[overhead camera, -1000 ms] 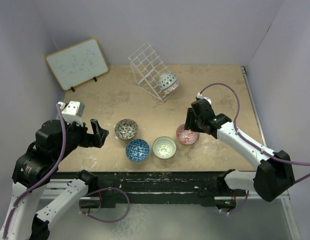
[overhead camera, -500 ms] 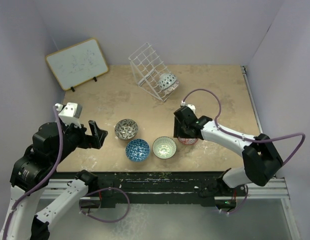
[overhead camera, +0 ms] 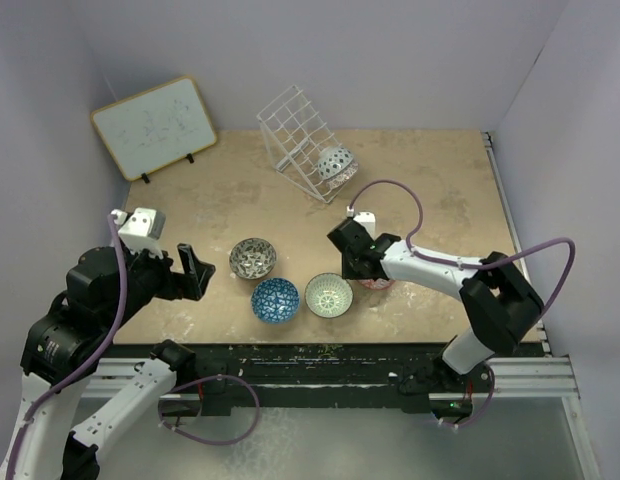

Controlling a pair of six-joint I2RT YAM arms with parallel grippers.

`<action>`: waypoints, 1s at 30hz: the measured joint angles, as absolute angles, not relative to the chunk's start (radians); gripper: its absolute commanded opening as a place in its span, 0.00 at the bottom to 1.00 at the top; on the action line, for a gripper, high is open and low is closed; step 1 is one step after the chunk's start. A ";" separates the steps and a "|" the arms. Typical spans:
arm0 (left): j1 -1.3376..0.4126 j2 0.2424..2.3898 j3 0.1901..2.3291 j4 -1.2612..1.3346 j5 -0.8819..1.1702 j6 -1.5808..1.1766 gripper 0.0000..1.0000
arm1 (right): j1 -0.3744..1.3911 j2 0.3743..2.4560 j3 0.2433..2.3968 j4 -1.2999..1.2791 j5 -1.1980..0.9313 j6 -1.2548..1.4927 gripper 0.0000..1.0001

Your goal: Load the bowls into the dish rack

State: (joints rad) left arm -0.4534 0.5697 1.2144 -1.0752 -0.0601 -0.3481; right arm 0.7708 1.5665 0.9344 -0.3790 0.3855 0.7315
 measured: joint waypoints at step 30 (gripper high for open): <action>-0.453 0.573 1.213 -1.081 -0.064 -0.347 0.99 | 0.664 1.378 1.177 -0.233 0.242 0.644 0.00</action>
